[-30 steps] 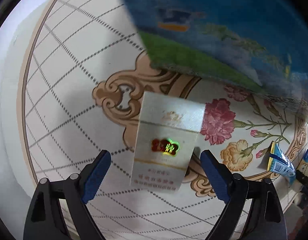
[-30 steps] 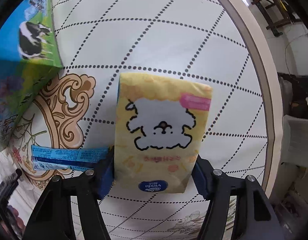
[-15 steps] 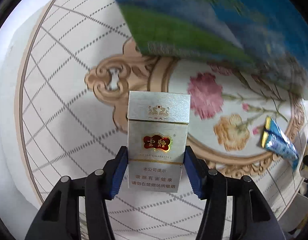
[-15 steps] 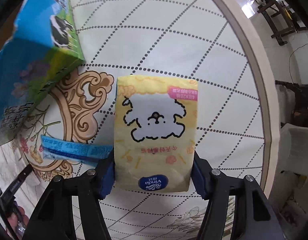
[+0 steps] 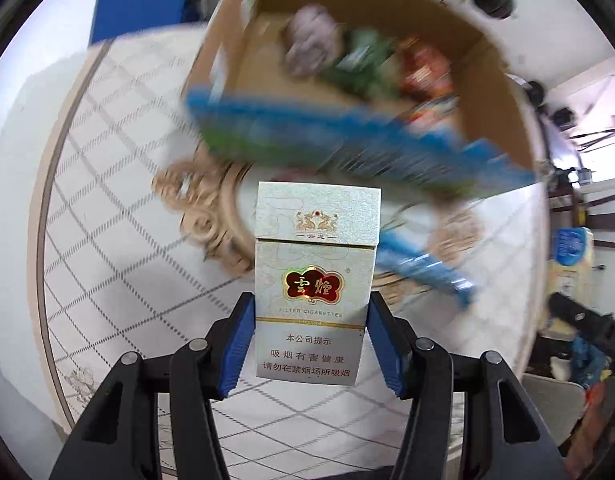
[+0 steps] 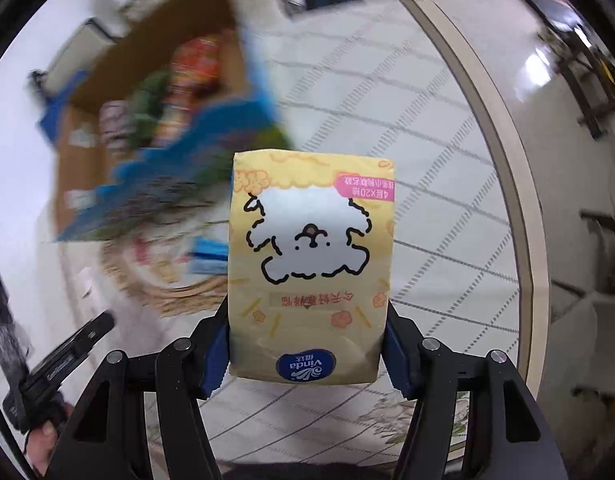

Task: Organize soft objects
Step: 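Grasp cigarette pack with left tool while right grasps tissue pack, place both in box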

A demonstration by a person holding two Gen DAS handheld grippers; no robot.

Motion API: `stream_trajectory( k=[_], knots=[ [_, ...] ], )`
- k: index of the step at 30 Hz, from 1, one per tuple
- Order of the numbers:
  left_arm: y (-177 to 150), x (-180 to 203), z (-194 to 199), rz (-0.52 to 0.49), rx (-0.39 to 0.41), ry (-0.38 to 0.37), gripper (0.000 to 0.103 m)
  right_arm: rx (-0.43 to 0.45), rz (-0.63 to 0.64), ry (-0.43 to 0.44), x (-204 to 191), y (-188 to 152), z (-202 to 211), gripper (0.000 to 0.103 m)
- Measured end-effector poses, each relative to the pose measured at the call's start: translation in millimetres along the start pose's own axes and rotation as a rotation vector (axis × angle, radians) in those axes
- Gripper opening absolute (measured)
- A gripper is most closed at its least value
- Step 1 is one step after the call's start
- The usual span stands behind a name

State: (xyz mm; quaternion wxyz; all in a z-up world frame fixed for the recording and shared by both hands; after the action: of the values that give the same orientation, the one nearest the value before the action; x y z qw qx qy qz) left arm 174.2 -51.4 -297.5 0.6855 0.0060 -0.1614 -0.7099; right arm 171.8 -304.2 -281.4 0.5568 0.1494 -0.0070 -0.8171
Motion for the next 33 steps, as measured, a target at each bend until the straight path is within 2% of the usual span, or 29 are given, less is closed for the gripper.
stream_trajectory(
  k=[3, 5, 7, 9, 12, 13, 14, 16, 18, 23, 28, 31, 33],
  knots=[
    [47.0, 22.4, 28.8, -0.019, 0.05, -0.052, 0.053, 0.014, 0.057, 0.084, -36.5, 21.8, 16.6, 0.066],
    [83.9, 24.4, 39.5, -0.035, 0.062, -0.078, 0.053, 0.016, 0.099, 0.139, -67.2, 39.0, 21.9, 0.066],
    [123.8, 22.6, 43.9, -0.052, 0.07, -0.078, 0.053, 0.019, 0.14, 0.156, -90.2, 56.8, 21.2, 0.066],
    [157.4, 22.6, 42.1, -0.077, 0.064, -0.04, 0.053, 0.006, 0.188, 0.163, -114.2, 78.1, 12.5, 0.066],
    [192.2, 14.4, 16.0, -0.094, -0.004, -0.012, 0.053, -0.055, 0.222, 0.182, -143.7, 105.4, -19.3, 0.066],
    [202.8, 10.7, 1.0, -0.089, -0.06, -0.022, 0.053, -0.078, 0.222, 0.183, -150.1, 112.1, -31.1, 0.066],
    [206.1, 6.1, -12.6, -0.081, -0.116, -0.034, 0.053, -0.131, 0.236, 0.188, -158.8, 119.0, -47.9, 0.066],
    [215.4, -4.6, -37.2, -0.051, -0.202, -0.01, 0.053, -0.199, 0.211, 0.198, -164.2, 125.8, -69.9, 0.066],
    [224.1, -11.5, -52.0, -0.061, -0.238, 0.045, 0.053, -0.248, 0.222, 0.181, -171.5, 133.5, -91.8, 0.066],
    [225.5, -18.5, -81.4, -0.033, -0.316, 0.061, 0.053, -0.346, 0.223, 0.146, -176.0, 135.6, -134.1, 0.066],
    [227.0, -17.6, -102.8, -0.044, -0.392, 0.068, 0.054, -0.397, 0.248, 0.131, -175.3, 129.4, -160.0, 0.067],
    [220.7, -20.9, -109.8, -0.027, -0.433, 0.093, 0.054, -0.405, 0.268, 0.113, -175.9, 125.9, -161.9, 0.071],
    [220.7, -22.0, -111.8, -0.014, -0.439, 0.099, 0.054, -0.397, 0.28, 0.101, -177.0, 126.0, -161.4, 0.083]
  ],
)
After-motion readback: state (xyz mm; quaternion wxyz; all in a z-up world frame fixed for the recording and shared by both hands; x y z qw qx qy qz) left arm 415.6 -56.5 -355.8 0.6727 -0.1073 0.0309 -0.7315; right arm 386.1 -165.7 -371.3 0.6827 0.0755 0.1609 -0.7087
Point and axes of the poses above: each gripper's, at about its wrist camera, not at the fingertips, and z roughly against the way its jaws point, x to its right, y to its top, the point moved 5 cm from there along -z, roughly the way its jaws point, and after that the axes turned 8 degrees about x, right-handed, at the moved point
